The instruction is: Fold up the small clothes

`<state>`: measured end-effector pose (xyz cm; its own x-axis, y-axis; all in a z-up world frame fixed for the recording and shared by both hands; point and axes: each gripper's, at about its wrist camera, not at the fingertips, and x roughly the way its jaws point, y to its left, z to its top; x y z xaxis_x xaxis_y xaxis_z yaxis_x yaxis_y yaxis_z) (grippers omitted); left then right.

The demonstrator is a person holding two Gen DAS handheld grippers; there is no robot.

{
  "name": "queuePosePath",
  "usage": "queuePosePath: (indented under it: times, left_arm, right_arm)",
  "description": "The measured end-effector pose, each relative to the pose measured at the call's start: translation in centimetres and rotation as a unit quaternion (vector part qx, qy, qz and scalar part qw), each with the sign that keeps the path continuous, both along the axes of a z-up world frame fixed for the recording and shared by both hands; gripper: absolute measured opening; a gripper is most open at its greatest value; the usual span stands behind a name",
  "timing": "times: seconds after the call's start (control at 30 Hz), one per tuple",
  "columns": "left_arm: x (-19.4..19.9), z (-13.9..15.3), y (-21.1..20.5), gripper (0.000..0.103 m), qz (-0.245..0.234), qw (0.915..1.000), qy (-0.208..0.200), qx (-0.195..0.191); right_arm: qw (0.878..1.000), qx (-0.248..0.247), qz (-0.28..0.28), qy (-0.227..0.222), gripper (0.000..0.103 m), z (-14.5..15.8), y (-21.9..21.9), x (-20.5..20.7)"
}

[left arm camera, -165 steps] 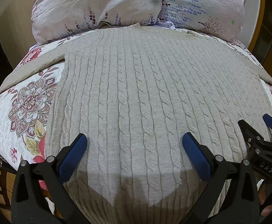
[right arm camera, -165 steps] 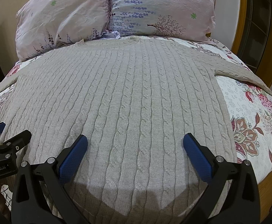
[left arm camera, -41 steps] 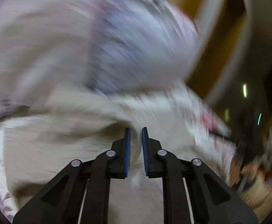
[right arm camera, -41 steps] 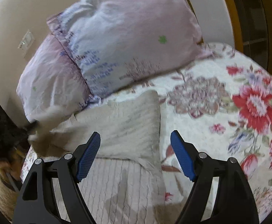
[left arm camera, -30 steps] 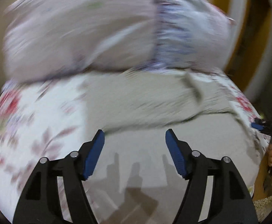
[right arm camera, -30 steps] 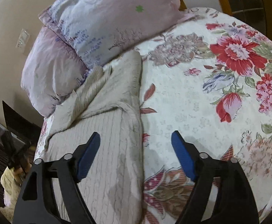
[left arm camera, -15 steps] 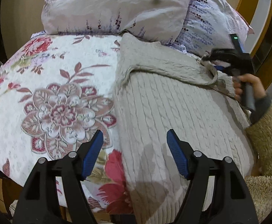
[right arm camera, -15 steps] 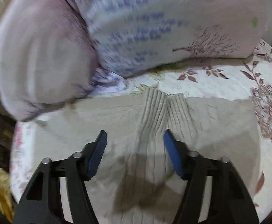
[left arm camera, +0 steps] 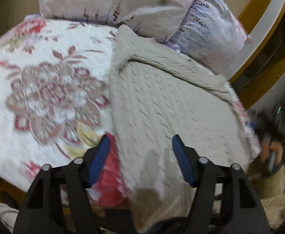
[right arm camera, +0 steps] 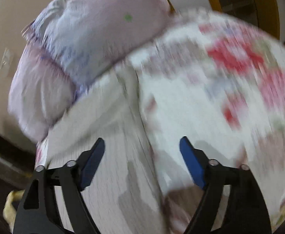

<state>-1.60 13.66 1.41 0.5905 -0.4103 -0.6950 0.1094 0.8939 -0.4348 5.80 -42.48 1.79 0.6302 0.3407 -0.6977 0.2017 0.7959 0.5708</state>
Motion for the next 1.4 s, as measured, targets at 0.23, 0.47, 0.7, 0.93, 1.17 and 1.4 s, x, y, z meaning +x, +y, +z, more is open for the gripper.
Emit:
queuePosePath:
  times: [0.23,0.47,0.7,0.93,1.17,1.4]
  left_arm:
    - [-2.9,-0.8,-0.6,0.031,-0.012,0.9972,0.017,-0.072]
    - [-3.8,-0.9,-2.2,0.009,-0.029,0.9960,0.022,-0.081]
    - [3.0,5.8,-0.8,0.006,-0.021,0.9931,-0.075,-0.088]
    - [19.7,9.5,-0.3,0.008,0.041,0.9910,-0.119,-0.047]
    - [24.7,4.9,2.0,0.076,0.080,0.9956,-0.035,-0.035]
    - [24.1,1.1,3.7,0.069,0.054,0.9931,0.059,-0.086]
  right_arm:
    - [0.975,0.176,0.133,0.035,0.037,-4.5,1.5,-9.5]
    - [0.958,0.211,0.194,0.014,0.009,-5.0,4.5,-10.4]
    - [0.960,0.174,0.181,-0.125,0.009,4.1,5.2,-2.6]
    - [0.972,0.144,0.059,-0.177,0.009,6.9,4.7,13.0]
    - [0.988,0.139,-0.019,-0.060,0.078,0.1,3.5,19.3]
    - [0.991,0.109,0.009,-0.081,0.092,1.6,2.5,17.3]
